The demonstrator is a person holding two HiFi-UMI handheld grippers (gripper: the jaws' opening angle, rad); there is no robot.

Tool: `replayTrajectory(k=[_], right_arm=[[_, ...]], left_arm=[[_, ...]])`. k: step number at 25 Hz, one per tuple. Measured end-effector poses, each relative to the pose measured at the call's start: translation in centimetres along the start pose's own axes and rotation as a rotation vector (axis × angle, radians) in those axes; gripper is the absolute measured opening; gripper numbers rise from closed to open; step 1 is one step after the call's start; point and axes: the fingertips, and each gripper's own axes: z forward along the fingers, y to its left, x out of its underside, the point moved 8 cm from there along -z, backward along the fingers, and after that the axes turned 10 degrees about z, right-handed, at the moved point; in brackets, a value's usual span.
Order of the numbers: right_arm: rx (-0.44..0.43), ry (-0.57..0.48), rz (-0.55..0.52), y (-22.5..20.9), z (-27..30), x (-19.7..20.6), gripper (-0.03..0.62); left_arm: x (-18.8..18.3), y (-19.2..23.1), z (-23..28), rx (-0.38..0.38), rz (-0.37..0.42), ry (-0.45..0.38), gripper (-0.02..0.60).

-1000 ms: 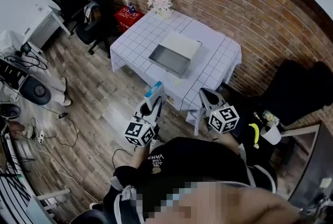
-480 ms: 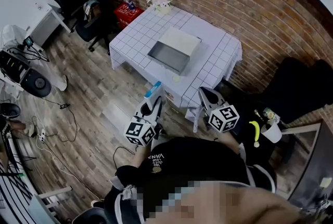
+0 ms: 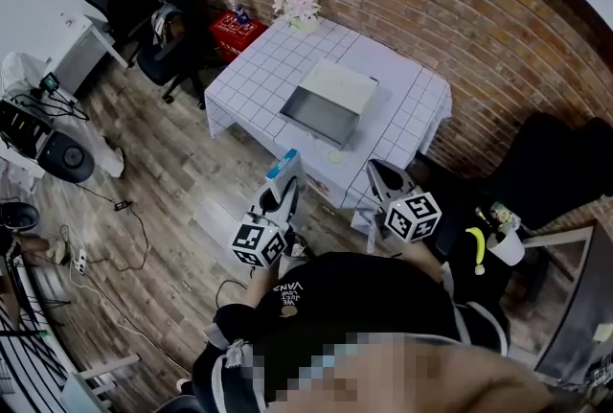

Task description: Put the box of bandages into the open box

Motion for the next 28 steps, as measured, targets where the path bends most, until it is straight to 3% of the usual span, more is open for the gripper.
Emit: replayTrajectory(k=[14,28], right_arm=[[0.046,-0.029,0.004,2.5,7.5,-0.3,-0.006],[0.165,-0.083,0.028,5.9,11.2,1.7,-0.006]], left_arm=[[-1.4,8.5,1.1,0.057,0.011,0.008,0.078],[-1.3,15.4,0.0,0.162,0.009,0.037,0.077]])
